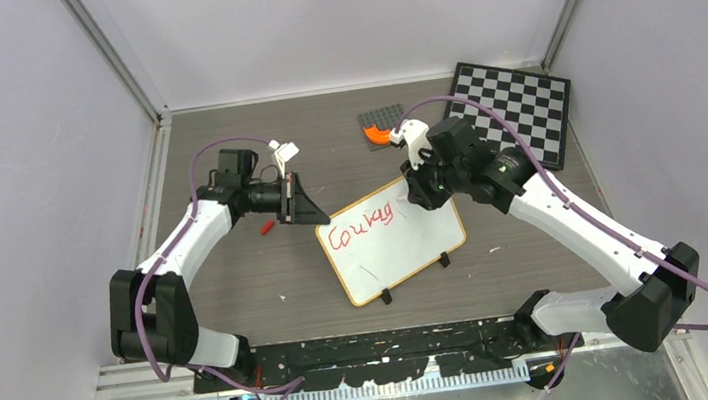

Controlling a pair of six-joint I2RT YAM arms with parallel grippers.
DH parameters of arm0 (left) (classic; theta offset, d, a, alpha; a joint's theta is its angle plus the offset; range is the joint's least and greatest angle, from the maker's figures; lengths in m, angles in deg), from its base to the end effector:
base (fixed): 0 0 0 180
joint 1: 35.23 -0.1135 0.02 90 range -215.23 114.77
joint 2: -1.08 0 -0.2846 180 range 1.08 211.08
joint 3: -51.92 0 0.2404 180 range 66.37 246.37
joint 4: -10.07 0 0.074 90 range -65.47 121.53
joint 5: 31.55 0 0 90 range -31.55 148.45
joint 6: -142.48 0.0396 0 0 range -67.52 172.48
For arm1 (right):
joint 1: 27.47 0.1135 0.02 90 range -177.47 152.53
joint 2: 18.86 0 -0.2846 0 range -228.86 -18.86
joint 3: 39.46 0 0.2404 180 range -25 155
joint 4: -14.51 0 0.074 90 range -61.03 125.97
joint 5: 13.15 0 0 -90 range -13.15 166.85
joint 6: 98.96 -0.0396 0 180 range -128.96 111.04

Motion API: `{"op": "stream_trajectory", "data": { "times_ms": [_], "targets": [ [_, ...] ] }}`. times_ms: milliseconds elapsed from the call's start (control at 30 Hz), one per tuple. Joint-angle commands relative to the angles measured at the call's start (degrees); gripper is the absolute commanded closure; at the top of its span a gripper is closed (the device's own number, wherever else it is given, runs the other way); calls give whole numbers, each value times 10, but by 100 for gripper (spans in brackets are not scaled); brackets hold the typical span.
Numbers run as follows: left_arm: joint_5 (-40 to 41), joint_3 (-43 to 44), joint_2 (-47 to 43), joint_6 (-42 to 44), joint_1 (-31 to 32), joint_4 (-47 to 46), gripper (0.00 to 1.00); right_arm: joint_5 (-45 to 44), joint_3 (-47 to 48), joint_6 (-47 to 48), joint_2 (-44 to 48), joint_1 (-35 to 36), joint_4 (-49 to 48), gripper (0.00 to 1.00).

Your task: Write a sentence on the whiteboard

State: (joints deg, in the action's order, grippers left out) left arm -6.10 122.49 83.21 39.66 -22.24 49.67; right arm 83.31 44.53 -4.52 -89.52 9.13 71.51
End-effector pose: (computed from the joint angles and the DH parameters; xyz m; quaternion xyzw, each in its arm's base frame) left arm 0.2586 -0.0964 0.2764 0.1787 0.7971 -0.5537 0.1615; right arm 0.1914 0.1477 0.3592 -0.3425 0.8519 0.1586 0.3630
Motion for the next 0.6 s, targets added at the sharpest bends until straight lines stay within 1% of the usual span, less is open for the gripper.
{"op": "stream_trajectory", "data": {
  "times_ms": [0,267,567],
  "targets": [
    [45,10,9,8,1,2,100,-4,6,7,-1,0,-12,100],
    [46,9,10,9,1,2,100,19,2,5,-18,0,-20,100],
    [47,9,12,9,1,2,100,10,-3,7,-32,0,-35,100]
  ]
}}
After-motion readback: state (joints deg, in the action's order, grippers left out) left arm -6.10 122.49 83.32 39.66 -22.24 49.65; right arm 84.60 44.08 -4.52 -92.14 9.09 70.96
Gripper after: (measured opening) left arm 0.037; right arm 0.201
